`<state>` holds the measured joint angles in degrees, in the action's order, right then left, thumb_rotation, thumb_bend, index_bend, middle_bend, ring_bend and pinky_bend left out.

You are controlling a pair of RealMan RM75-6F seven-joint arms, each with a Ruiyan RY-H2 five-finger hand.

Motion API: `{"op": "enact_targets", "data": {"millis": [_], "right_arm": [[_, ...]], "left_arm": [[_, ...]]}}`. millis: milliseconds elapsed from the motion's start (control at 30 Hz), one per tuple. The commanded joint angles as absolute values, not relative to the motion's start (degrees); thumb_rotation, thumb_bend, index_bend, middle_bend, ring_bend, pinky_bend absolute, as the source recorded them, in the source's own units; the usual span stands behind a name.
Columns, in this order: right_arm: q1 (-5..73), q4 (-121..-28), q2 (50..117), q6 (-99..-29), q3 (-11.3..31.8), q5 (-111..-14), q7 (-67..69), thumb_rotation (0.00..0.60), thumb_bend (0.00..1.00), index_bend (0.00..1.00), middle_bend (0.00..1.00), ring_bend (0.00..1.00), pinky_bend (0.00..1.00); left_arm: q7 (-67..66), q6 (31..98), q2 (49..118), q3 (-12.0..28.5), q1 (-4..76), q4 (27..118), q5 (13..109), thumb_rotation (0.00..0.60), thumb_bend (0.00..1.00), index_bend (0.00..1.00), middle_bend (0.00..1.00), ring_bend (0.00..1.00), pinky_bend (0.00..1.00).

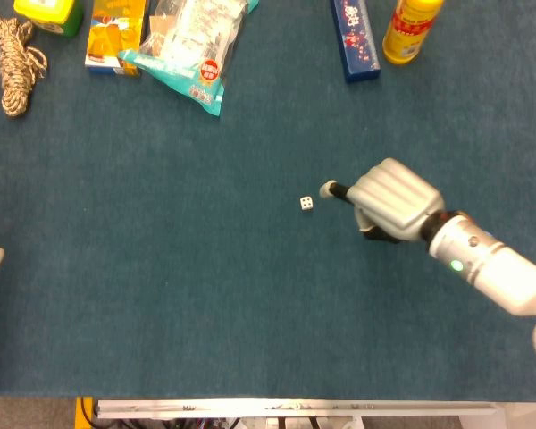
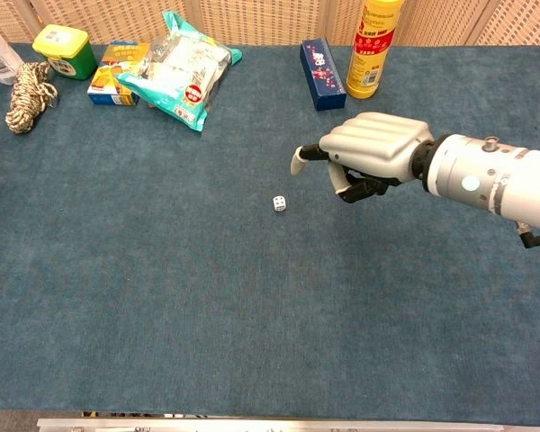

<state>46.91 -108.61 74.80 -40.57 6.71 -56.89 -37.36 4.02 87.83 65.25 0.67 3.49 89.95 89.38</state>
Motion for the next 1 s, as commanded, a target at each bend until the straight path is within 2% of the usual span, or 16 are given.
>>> {"op": "enact_targets", "data": {"millis": [33,400,1000], "right_arm": [[49.5,-107.0,77.2,-40.4,5.3,-54.0,-39.1,0.483,1.00,0.25,1.00,1.00,1.00],[54.3,-99.6,84.1,-41.0,2.1,-47.9,-39.2,0.482,1.00,0.25,1.00,1.00,1.00],[58.1,-93.6,89.2,-40.5,1.1,-46.9,-35.1,0.481,1.00,0.25,1.00,1.00,1.00]], "left_arm": [[4.0,87.8,65.2,0.7,3.5,90.0,89.4,0.600,0.15,0.13,0.18,0.10,0.00],[4.6,88.4,65.0,0.6,2.9,89.5,89.1,0.600,0.15,0.13,0.18,0.10,0.00],[5.7,88.6,65.0,0.7,2.6,88.5,88.9,0.600,0.15,0.13,0.18,0.10,0.00]]}}
